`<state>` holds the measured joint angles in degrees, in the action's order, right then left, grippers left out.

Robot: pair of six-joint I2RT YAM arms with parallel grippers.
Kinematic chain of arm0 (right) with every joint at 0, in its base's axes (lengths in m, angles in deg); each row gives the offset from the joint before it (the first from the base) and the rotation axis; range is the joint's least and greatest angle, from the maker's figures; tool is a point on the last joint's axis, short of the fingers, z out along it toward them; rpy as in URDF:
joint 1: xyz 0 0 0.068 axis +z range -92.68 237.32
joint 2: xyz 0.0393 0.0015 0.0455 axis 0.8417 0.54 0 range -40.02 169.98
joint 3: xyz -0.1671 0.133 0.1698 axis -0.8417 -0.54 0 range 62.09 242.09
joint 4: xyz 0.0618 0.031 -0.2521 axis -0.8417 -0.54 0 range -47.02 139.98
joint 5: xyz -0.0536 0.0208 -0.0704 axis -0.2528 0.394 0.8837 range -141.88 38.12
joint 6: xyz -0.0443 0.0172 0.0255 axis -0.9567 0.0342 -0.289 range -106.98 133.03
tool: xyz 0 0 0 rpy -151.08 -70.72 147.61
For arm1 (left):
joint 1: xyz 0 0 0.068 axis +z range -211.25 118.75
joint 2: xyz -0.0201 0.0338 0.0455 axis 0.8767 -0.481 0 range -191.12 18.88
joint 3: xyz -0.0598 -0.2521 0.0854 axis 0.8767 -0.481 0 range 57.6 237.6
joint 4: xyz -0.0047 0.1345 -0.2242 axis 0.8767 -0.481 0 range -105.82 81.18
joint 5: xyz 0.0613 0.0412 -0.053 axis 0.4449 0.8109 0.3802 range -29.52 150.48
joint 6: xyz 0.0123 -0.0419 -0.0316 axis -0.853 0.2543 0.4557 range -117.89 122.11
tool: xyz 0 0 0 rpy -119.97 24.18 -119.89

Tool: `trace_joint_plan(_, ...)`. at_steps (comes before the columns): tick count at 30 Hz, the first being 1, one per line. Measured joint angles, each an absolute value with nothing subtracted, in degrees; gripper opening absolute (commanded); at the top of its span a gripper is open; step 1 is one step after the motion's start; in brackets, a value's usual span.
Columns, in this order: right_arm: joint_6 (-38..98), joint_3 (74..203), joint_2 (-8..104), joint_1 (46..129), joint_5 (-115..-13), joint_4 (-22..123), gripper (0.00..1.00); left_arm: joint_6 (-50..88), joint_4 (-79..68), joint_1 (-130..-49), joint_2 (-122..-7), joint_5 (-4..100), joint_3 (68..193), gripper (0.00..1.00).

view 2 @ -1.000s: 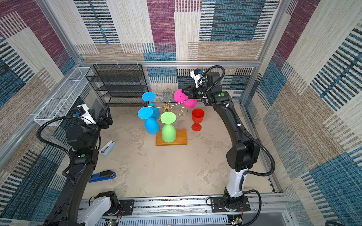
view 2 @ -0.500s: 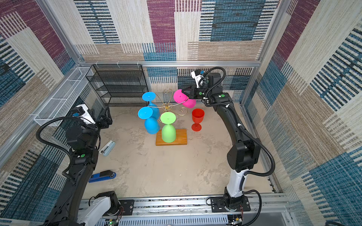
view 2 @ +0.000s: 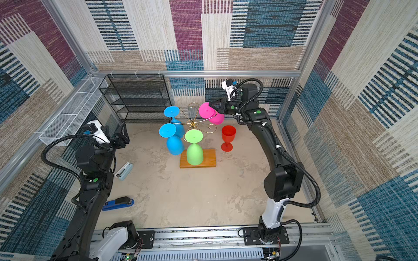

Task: Take the wine glass off the wine glass rack
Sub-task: Pick up the wine glass from the wine glass rack.

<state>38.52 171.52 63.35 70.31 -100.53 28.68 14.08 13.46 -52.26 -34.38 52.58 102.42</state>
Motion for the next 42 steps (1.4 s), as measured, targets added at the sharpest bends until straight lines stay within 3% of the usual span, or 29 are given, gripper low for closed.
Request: trace_joint_plan(42,51.61,156.87,54.76,66.55,-104.02,43.06,0.00,14.14,14.10,-52.26,-33.96,52.54,102.15,0.83)
